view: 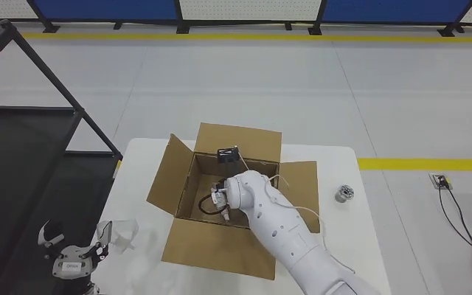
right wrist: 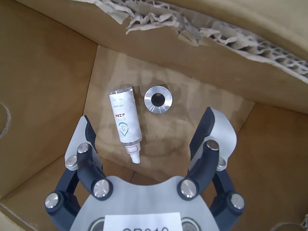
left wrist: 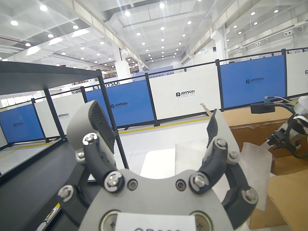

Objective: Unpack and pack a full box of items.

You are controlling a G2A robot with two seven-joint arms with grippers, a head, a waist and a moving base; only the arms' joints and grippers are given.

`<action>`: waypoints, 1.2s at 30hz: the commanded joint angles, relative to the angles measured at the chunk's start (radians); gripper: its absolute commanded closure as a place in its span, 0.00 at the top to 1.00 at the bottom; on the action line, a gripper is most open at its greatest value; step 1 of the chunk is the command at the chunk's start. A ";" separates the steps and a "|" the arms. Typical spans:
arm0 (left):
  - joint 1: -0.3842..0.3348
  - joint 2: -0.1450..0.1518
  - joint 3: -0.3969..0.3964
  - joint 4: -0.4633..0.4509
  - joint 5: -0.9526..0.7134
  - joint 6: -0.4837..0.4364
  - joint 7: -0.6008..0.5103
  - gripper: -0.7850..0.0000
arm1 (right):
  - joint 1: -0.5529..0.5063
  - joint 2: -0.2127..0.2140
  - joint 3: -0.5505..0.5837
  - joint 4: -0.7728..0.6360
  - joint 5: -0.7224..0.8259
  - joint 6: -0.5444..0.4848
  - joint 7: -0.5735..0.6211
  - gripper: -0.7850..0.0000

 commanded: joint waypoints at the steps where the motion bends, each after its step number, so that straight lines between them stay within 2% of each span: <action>1: 0.002 -0.001 -0.001 0.002 -0.002 0.002 0.002 1.00 | 0.020 -0.020 -0.016 0.064 0.007 0.054 -0.048 1.00; 3: 0.002 -0.001 -0.002 0.003 -0.002 0.002 0.004 1.00 | 0.033 -0.040 -0.027 0.109 0.023 0.089 -0.087 1.00; 10: -0.001 -0.002 -0.002 0.009 0.000 0.003 0.001 1.00 | 0.063 -0.086 -0.031 0.240 0.087 0.099 -0.219 1.00; 12: -0.002 -0.002 0.000 0.008 0.001 0.003 -0.001 1.00 | 0.069 -0.096 -0.026 0.268 0.106 0.105 -0.257 0.92; 16: -0.003 -0.003 0.000 0.007 0.004 0.004 0.000 1.00 | 0.082 -0.110 -0.010 0.323 0.147 0.104 -0.323 0.64; 20: -0.002 -0.003 -0.003 0.007 0.003 0.005 0.000 1.00 | 0.095 -0.122 -0.001 0.368 0.172 0.089 -0.356 0.49; 29: -0.003 -0.004 -0.005 0.007 0.002 0.008 -0.005 1.00 | 0.108 -0.137 0.017 0.429 0.210 0.052 -0.402 0.45; 36: -0.007 -0.005 -0.006 0.008 0.005 0.006 -0.013 1.00 | 0.123 -0.144 0.017 0.454 0.201 0.108 -0.413 0.45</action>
